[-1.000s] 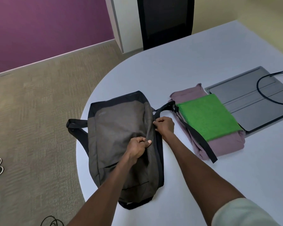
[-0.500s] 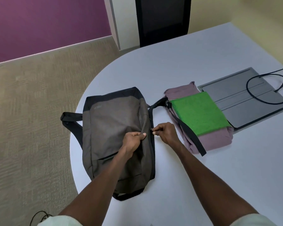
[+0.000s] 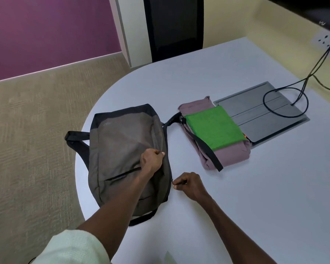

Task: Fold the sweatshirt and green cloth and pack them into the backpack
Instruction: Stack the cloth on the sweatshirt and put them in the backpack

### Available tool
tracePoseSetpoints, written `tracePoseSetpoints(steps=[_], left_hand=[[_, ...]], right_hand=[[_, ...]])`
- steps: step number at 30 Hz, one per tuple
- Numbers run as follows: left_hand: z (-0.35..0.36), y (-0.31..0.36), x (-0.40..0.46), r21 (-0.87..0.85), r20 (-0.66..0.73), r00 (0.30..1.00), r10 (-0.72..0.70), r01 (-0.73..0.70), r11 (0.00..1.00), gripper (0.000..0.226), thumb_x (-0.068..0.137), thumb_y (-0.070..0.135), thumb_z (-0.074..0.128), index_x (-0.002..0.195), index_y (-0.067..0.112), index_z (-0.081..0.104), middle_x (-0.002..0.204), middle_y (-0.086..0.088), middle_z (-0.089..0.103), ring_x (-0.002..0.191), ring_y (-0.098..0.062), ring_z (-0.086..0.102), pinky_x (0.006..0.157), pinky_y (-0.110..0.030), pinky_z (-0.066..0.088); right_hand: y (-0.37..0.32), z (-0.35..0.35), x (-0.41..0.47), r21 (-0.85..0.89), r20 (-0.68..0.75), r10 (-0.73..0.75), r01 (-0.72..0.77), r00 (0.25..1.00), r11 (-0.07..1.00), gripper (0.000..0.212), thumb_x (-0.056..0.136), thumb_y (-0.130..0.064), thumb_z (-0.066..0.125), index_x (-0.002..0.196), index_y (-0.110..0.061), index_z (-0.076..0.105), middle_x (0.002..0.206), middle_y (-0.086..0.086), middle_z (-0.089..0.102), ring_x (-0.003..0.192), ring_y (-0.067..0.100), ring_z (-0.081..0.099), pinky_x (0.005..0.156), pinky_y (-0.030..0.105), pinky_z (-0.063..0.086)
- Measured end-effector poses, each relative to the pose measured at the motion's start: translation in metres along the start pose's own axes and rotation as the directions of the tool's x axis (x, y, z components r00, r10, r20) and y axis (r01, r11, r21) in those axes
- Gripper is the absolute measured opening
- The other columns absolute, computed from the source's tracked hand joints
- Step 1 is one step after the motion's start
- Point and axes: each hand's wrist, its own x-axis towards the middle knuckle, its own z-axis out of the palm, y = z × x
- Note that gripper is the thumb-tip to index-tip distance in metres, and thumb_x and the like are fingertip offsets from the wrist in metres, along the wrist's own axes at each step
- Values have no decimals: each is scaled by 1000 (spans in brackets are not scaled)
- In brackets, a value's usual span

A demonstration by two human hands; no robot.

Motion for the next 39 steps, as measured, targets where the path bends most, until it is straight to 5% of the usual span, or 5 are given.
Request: tracePoseSetpoints(steps=[10, 20, 27, 33, 39], left_hand=[[14, -58, -85, 546, 113, 957, 268, -285, 788, 31, 95, 40, 56, 97, 10, 61, 99, -9, 66, 96, -24, 63, 72, -27, 37], [-13, 2, -67, 370, 70, 946, 317, -319, 872, 39, 90, 35, 64, 62, 9, 54, 64, -1, 54, 66, -23, 54, 61, -27, 36], [-23, 25, -60, 230, 2, 981, 195, -190, 955, 52, 87, 35, 69, 53, 13, 37, 56, 0, 44, 59, -24, 50, 60, -27, 38], [-19, -14, -84, 48, 9, 981, 195, -196, 979, 48, 83, 37, 74, 57, 7, 49, 54, -5, 49, 51, -15, 44, 57, -29, 43], [-24, -98, -112, 315, 155, 988, 22, -71, 946, 58, 84, 51, 67, 54, 4, 51, 56, -8, 61, 52, -22, 56, 49, -29, 38]], right_hand=[[-3, 18, -25, -129, -200, 14, -41, 980, 991, 10, 80, -2, 71, 79, -8, 79, 75, -3, 73, 61, -7, 59, 62, 1, 40], [-30, -2, -35, -73, -16, -78, 77, 997, 994, 7, 74, -2, 76, 76, -8, 78, 67, -14, 67, 59, -4, 62, 60, 10, 47], [-38, 50, -54, -56, 184, -148, 161, 972, 985, 11, 77, -2, 78, 88, 0, 78, 88, 7, 77, 61, -5, 61, 68, 18, 56], [-41, 71, -64, -16, 165, 5, -3, 986, 1000, 9, 84, 0, 68, 84, 3, 77, 68, 9, 69, 49, 3, 57, 51, 14, 47], [-40, 80, -78, 123, -20, 233, -229, 972, 966, 14, 69, -3, 76, 67, -10, 64, 65, -2, 71, 56, 13, 65, 56, 28, 54]])
